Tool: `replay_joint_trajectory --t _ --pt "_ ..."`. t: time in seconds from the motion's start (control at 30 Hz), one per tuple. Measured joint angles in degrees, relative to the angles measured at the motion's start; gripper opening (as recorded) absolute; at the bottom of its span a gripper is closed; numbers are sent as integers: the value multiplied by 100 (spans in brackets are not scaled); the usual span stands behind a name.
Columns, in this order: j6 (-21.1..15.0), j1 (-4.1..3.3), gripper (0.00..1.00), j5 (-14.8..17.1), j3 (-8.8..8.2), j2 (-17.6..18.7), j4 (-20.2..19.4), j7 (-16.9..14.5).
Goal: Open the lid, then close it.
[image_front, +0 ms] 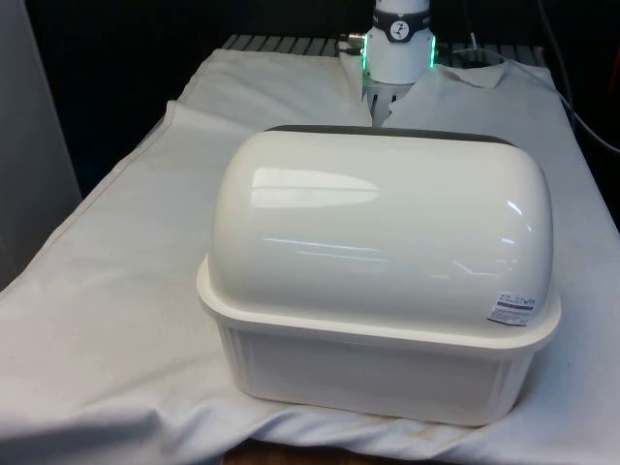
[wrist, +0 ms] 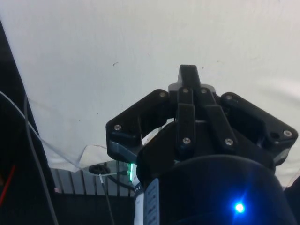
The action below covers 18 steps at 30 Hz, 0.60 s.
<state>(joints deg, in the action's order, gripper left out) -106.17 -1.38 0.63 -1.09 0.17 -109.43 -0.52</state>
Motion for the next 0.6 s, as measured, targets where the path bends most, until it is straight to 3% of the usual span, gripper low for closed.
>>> replay_joint_trajectory --t 0.17,0.33,0.6 --pt "-103 0 0 -11 0 -132 -183 0" --pt "-521 0 0 -57 6 -241 -516 0" --pt "-940 0 0 -103 6 -229 -728 0"
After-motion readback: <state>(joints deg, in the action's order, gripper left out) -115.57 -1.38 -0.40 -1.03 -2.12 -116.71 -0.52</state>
